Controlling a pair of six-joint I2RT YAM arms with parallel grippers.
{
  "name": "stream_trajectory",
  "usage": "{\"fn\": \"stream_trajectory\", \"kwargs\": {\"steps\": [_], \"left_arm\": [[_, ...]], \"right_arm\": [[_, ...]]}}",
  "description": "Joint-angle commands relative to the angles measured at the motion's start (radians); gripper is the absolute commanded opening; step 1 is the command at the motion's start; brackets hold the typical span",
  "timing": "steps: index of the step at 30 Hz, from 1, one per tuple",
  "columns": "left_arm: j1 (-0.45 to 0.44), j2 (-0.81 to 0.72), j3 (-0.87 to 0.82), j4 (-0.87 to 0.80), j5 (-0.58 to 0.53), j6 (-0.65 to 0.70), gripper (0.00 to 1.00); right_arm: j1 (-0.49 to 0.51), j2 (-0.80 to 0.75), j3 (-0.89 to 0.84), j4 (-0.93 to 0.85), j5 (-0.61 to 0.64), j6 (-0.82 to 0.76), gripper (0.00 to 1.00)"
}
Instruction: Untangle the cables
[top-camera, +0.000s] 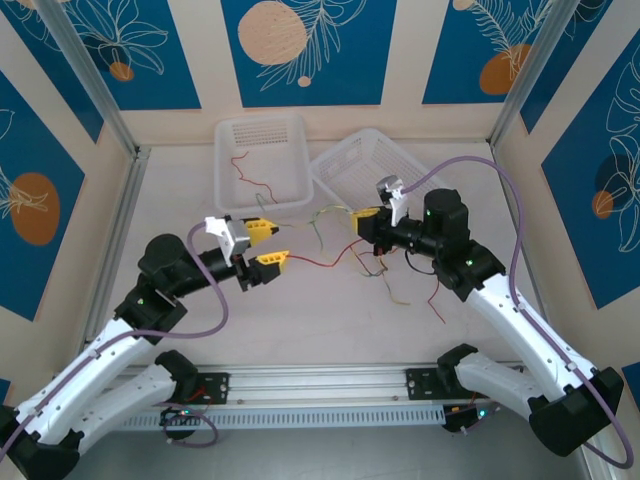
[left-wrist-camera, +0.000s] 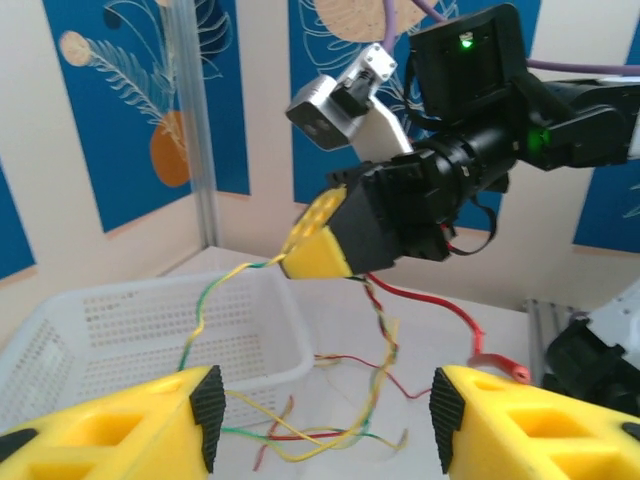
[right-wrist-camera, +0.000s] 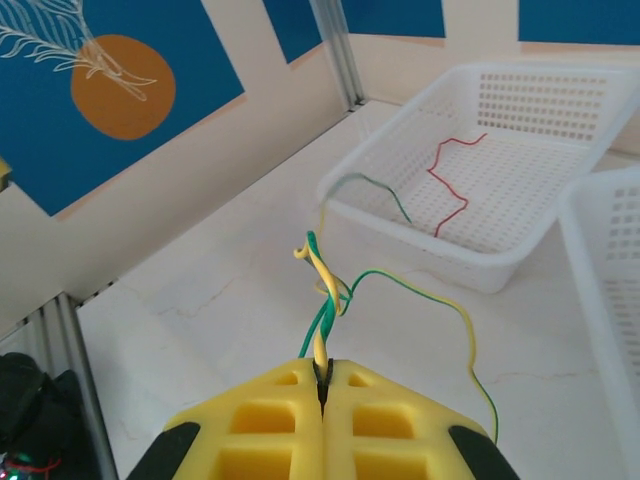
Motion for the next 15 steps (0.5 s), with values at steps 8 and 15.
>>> {"fn": "stream_trajectory", "kwargs": {"steps": [8, 15], "left_arm": [[0.01, 0.222, 0.128, -0.335, 0.129, 0.097, 0.51], [0.01, 0.193, 0.123, -0.248, 0.115, 0.108, 0.61]], "right_arm": [[-0.077, -0.013, 0.167, -0.076, 0.156, 0.205, 0.0], [-0.076, -0.008, 0.195, -0.055, -0.057, 0.157, 0.0]]}}
